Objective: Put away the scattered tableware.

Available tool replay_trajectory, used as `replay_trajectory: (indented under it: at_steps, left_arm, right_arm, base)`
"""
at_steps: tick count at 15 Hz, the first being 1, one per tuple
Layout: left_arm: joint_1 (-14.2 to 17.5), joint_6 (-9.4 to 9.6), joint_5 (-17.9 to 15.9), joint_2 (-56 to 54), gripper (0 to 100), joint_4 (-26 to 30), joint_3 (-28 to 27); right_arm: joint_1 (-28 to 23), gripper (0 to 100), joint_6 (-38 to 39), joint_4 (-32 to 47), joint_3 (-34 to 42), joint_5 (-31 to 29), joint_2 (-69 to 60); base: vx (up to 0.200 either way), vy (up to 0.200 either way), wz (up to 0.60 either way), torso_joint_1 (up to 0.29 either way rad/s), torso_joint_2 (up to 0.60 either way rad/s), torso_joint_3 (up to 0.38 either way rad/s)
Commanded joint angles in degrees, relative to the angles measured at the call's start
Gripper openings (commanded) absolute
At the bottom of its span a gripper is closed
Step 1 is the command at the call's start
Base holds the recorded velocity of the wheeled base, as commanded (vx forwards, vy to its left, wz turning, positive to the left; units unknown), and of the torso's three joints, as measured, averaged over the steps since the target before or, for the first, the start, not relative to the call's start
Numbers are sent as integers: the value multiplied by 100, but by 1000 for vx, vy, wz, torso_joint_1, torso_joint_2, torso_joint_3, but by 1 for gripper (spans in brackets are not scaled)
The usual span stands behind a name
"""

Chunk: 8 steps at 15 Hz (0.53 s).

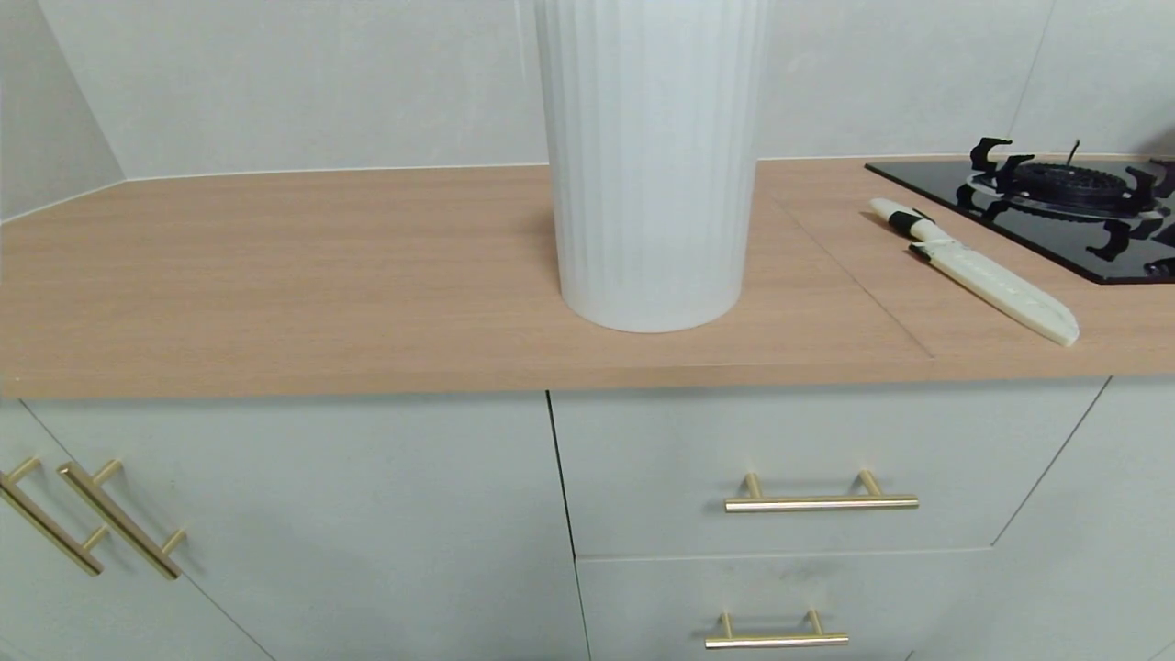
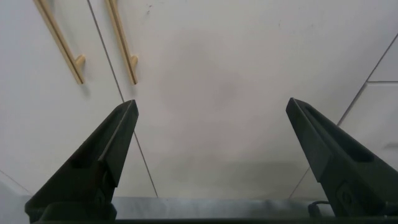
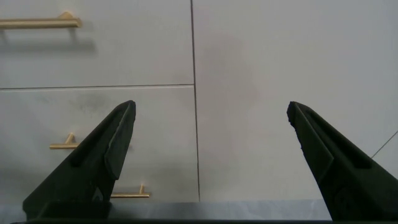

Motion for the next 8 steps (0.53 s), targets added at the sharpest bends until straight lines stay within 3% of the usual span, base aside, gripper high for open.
replay_trajectory:
  at_steps: [1, 4, 8]
  left_arm:
    - [2, -2, 2, 0, 100, -1, 0]
    - [2, -2, 2, 0, 100, -1, 0]
    - [2, -2, 2, 0, 100, -1, 0]
  right_arm:
    - [0, 100, -11, 2, -1, 0, 7]
    - [0, 100, -2, 2, -10, 0, 7]
    - [-9, 100, -2, 2, -1, 0, 7]
  base:
    - [0, 0, 0, 56, -266, -232]
    - [0, 0, 0, 95, -281, -299]
    - [0, 0, 0, 124, -514, -310]
